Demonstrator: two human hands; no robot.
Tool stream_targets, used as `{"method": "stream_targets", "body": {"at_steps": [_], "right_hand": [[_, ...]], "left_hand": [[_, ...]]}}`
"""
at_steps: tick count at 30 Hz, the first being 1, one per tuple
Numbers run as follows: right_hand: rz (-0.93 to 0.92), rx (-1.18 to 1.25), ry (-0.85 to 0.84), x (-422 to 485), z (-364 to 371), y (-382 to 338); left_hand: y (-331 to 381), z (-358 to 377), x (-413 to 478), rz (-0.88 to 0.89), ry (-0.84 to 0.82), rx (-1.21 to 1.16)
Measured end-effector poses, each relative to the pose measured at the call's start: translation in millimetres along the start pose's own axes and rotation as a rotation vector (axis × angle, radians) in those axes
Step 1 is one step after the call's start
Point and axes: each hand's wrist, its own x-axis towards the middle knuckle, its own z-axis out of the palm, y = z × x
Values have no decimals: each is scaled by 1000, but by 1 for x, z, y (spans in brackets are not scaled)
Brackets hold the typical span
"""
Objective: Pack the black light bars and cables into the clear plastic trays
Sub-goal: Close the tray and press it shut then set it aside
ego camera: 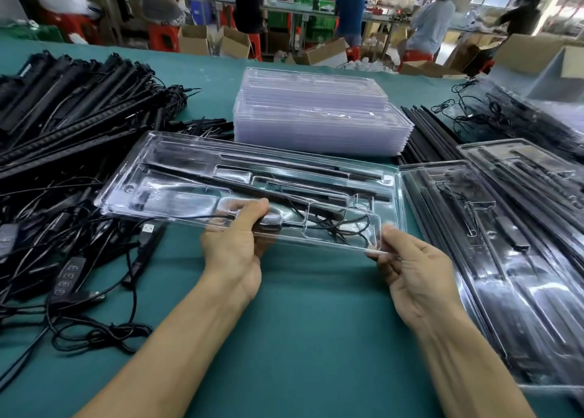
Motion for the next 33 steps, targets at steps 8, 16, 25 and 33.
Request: {"method": "stream_targets", "body": {"at_steps": [8,16,25,33], "right_hand": [[47,54,72,-4,7,-4],[53,-30,88,-4,3,-7],[158,350,132,-27,-6,-8],[21,250,289,-15,-20,-37]], "left_hand": [[-7,4,-4,5,-3,4],[-4,10,-5,-63,101,50],[-28,34,-33,-159,123,62],[-50,53,-49,-348,94,83]]}}
